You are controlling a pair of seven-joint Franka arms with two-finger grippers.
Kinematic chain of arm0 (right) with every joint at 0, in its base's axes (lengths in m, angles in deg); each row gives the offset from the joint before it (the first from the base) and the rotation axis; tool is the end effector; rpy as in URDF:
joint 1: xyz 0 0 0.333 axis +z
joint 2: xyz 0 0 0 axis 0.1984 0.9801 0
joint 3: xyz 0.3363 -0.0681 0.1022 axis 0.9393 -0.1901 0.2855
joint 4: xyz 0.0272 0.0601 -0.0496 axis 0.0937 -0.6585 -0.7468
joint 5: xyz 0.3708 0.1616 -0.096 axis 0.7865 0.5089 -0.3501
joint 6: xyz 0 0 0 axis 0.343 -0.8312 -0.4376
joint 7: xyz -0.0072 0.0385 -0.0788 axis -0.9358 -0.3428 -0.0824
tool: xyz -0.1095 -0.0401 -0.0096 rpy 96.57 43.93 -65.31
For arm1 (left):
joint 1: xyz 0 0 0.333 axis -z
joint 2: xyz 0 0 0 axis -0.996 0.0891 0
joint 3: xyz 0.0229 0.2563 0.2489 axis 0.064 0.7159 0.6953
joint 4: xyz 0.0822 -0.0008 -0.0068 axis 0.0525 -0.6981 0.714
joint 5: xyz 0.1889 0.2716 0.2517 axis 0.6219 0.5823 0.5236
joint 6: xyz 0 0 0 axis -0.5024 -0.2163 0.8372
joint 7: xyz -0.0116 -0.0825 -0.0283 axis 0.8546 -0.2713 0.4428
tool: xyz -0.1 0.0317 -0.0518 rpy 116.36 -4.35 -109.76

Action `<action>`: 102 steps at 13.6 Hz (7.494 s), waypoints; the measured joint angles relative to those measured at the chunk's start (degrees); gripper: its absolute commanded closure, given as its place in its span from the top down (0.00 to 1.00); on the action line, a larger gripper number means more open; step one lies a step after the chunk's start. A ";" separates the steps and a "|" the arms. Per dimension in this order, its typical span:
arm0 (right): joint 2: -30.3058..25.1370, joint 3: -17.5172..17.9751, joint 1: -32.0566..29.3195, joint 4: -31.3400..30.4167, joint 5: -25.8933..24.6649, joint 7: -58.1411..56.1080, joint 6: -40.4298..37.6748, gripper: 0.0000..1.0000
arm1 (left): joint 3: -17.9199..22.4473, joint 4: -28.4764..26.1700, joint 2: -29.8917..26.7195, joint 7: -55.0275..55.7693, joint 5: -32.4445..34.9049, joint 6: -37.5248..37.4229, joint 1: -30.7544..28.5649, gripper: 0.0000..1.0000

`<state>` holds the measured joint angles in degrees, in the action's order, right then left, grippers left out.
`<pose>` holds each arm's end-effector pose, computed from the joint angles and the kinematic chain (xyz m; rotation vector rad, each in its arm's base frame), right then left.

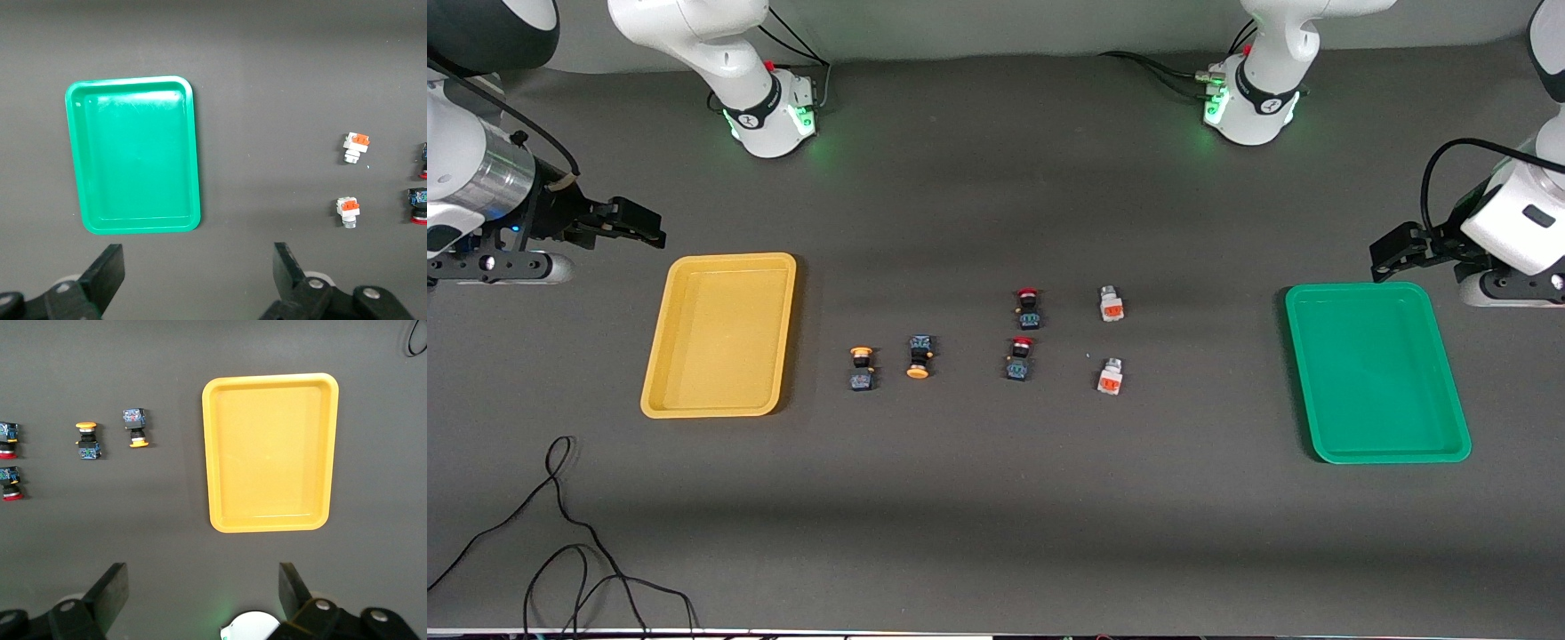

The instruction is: Place green and yellow buttons in trays

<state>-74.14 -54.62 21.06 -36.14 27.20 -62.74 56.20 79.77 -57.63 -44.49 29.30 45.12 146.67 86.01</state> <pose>0.5554 0.0647 0.6277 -3.1128 0.0800 0.2297 0.5899 -0.0461 0.6261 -3.1192 0.0384 -0.0024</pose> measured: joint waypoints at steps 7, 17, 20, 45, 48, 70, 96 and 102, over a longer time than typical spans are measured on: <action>0.64 0.00 0.00 0.59 0.00 0.00 0.92 1.00 | 0.02 0.00 0.00 0.00 0.00 0.00 0.00 0.99; 1.07 0.07 0.01 1.10 0.00 0.00 0.93 1.00 | -0.43 -0.39 0.00 -0.05 -1.47 0.00 0.65 0.99; 1.09 0.07 0.00 1.11 0.00 0.00 0.93 1.00 | -0.64 -1.74 -0.07 0.08 -3.29 0.65 2.55 0.99; 1.16 -0.16 -0.22 1.40 -0.08 0.01 0.96 1.00 | -1.40 -28.53 8.71 31.58 -3.87 34.10 30.66 0.99; 1.20 -0.15 -0.20 1.53 -0.02 0.01 0.95 1.00 | -1.39 -32.61 13.61 31.48 -3.61 44.47 30.77 0.99; 31.05 0.78 14.06 -10.60 4.24 8.28 36.56 1.00 | -1.10 -32.74 24.02 37.12 2.40 57.44 30.52 0.02; 16.91 -6.09 13.67 -8.07 7.66 10.72 19.29 0.00 | 0.47 -15.74 12.96 -8.05 0.86 22.92 -10.96 0.06; 15.93 -11.37 13.60 -12.93 7.56 5.32 19.72 0.00 | 0.30 -17.22 27.08 -6.08 1.32 37.14 -11.77 0.16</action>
<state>-58.21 -66.00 34.65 -49.07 34.77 -57.42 75.93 80.07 -74.85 -17.41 23.22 46.44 183.81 74.24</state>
